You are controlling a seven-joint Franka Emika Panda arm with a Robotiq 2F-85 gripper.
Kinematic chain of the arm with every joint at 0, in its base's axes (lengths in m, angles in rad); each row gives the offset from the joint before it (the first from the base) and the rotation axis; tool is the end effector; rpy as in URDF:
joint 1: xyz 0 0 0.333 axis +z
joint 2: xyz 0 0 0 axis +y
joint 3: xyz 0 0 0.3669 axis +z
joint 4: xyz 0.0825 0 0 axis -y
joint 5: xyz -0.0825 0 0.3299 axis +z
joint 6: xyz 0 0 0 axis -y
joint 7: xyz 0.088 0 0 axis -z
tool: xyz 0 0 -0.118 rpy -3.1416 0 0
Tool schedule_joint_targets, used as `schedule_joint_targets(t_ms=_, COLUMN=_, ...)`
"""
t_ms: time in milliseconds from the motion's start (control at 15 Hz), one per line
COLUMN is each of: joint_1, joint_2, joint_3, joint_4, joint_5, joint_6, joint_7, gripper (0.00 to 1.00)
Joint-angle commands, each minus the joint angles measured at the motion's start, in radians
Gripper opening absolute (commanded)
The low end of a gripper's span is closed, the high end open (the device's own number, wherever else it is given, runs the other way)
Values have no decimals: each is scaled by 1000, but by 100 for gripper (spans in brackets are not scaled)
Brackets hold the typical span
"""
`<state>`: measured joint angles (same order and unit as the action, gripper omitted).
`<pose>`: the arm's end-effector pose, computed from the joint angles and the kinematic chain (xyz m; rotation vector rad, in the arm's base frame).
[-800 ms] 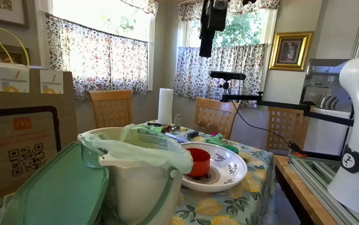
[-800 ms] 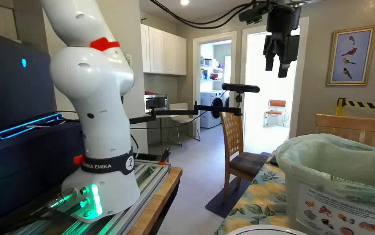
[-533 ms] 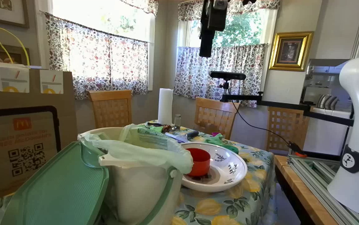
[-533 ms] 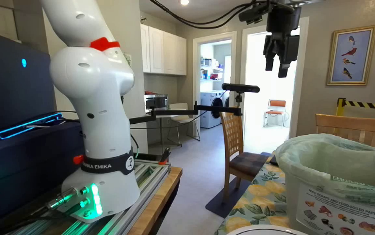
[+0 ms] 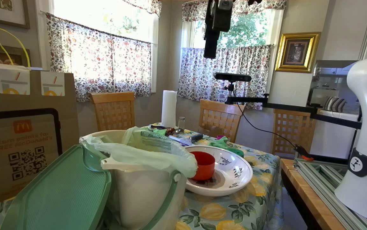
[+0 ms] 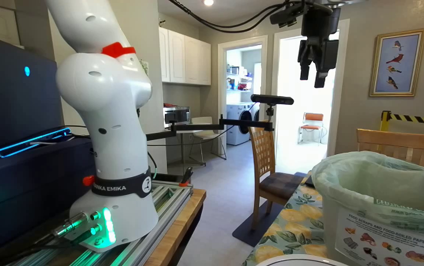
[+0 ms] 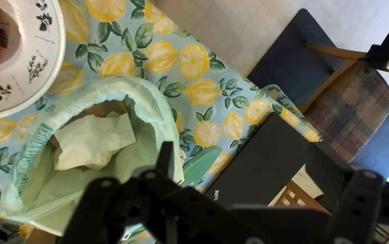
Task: Move the orange bowl away
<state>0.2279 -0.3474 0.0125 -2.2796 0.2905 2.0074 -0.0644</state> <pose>0.3720 0.1124 0.5582 -2.8587 -0.2733 -0.0744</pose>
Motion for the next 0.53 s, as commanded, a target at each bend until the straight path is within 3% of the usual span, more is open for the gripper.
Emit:
schedule_joint_targets(t_ms=0, joint_1=-36, joint_2=-13, joint_3=22, joint_4=-22, joint_5=23, joint_6=15, joint_7=-5, gripper=100)
schedule_joint_targets(t_ms=467, joint_1=-146, joint_2=-101, joint_3=-2, joint_4=-116, joint_5=-3, joint_6=63, joint_7=100, gripper=100)
